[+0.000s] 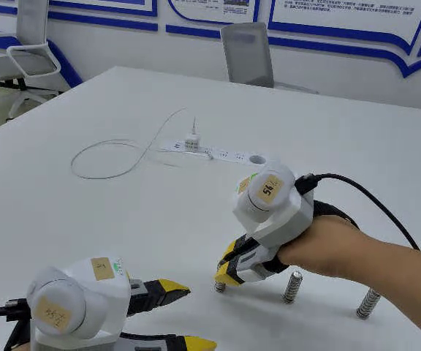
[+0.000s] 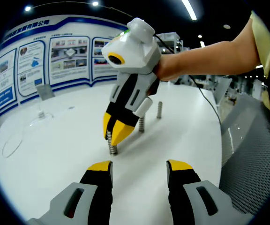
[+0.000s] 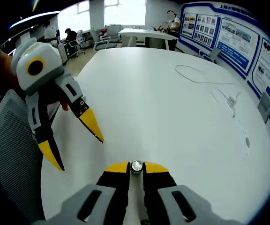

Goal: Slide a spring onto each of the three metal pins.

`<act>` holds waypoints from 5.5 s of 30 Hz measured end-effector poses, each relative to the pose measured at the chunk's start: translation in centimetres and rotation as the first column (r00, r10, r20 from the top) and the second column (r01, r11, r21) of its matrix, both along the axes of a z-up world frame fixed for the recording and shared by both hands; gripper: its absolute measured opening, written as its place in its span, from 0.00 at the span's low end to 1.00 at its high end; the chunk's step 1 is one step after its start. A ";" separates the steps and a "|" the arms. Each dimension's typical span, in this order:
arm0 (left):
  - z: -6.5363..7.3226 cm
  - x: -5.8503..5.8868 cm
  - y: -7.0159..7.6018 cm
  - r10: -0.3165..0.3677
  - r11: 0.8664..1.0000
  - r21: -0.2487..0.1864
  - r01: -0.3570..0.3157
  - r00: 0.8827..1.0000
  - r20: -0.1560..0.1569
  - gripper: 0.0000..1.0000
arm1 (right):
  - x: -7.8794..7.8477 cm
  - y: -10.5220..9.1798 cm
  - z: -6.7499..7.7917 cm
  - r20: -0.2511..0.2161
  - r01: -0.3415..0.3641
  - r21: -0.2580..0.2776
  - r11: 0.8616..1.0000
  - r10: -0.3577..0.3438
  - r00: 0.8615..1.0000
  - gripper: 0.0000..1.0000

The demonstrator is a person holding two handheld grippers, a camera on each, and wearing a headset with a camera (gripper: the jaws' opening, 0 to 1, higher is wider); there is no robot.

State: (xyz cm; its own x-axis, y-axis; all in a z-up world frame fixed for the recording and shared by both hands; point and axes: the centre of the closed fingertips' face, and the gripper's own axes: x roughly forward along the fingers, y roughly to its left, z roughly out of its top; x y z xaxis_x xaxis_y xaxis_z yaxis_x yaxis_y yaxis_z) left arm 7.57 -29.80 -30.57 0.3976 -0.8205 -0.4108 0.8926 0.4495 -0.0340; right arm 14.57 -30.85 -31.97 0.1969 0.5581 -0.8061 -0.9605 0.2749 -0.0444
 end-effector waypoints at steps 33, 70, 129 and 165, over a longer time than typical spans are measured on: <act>1.4 0.4 -0.2 0.009 1.000 -0.010 -0.009 1.000 0.024 0.49 | -1.5 -3.1 2.7 0.061 0.057 0.070 0.996 -0.061 0.996 0.24; 2.5 -0.2 -0.9 0.003 1.000 -0.022 -0.002 0.999 0.040 0.53 | -4.9 -11.5 6.8 0.121 0.263 0.252 0.931 -0.300 0.946 0.31; 1.0 -0.1 -0.4 0.028 1.000 -0.005 -0.028 1.000 0.011 0.59 | -8.6 -21.9 3.9 0.127 0.448 0.376 0.811 -0.524 0.842 0.60; 0.7 0.1 0.0 0.054 0.999 -0.004 -0.054 0.999 -0.005 0.65 | -8.5 -22.1 3.3 0.114 0.463 0.397 0.792 -0.543 0.832 0.66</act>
